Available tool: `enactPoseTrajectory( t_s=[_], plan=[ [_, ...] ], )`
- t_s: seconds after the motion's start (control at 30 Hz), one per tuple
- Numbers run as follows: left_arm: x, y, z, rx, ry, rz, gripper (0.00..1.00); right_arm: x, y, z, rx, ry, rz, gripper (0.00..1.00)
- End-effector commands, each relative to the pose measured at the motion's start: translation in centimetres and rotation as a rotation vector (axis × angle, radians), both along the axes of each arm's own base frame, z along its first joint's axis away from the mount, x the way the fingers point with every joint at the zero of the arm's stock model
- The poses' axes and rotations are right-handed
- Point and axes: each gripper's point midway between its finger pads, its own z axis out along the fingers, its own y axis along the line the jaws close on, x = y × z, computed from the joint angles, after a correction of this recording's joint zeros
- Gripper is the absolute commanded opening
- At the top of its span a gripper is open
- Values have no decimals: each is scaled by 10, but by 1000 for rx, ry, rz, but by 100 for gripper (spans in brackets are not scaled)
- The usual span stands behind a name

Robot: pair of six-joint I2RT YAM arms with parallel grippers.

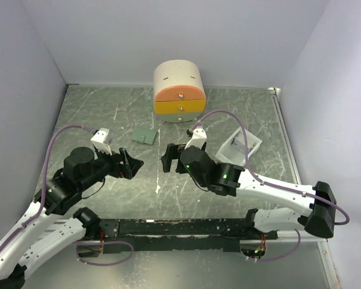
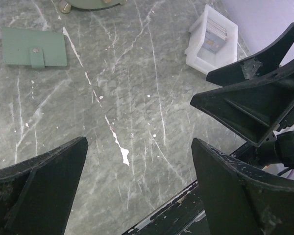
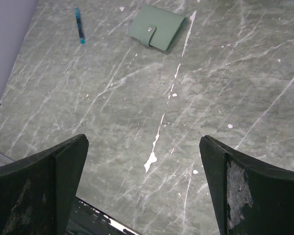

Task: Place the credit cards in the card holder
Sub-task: Pick up the card holder from the center of the board.

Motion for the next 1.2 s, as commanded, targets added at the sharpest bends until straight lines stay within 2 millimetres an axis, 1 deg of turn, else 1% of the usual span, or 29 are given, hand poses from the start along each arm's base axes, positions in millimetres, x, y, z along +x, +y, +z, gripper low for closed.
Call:
enactPoseTrajectory(
  t_s=[0.0,0.13,0.17,0.2,0.3,0.37,0.47,0.57,0.67,0.77,0.87,0.9,1.07,1.1,1.13,1.17],
  plan=[
    [2,6,2,0,5,36,99,3,3,9,12,-11,-14,100],
    [1,9,8,-4,-5,48,100,8,7,9,-22,-26,-10,100],
    [1,11,8,-2,-5,55,100,10,8,4,-46,-27,-12,100],
    [0,13,9,0,-3,62,99,13,13,13,-39,-40,-16,100],
    [0,19,11,-3,0,94,100,21,24,15,-59,-53,-22,100],
    [-1,23,13,-9,3,114,99,24,37,15,-77,-61,16,100],
    [0,33,11,9,18,166,100,31,55,4,-122,-62,41,97],
    [-1,41,13,22,14,200,100,45,71,-5,-174,-79,24,91],
    [-7,45,24,4,-28,184,100,60,83,-13,-212,-90,-14,79],
    [-13,57,31,-23,-70,217,100,70,100,-22,-191,-93,3,64],
    [-20,70,41,-87,-131,256,100,81,111,-38,-175,-66,-16,55],
    [-23,73,46,-112,-159,262,100,86,114,-46,-181,-60,-28,52],
    [-35,87,58,-199,-260,281,100,113,122,-75,-223,-50,-106,49],
    [-37,89,60,-208,-270,284,100,119,123,-81,-236,-48,-118,48],
    [-38,92,61,-215,-275,294,100,124,125,-82,-241,-48,-128,47],
    [-39,95,61,-225,-274,307,99,130,128,-91,-255,-44,-136,47]
  ],
)
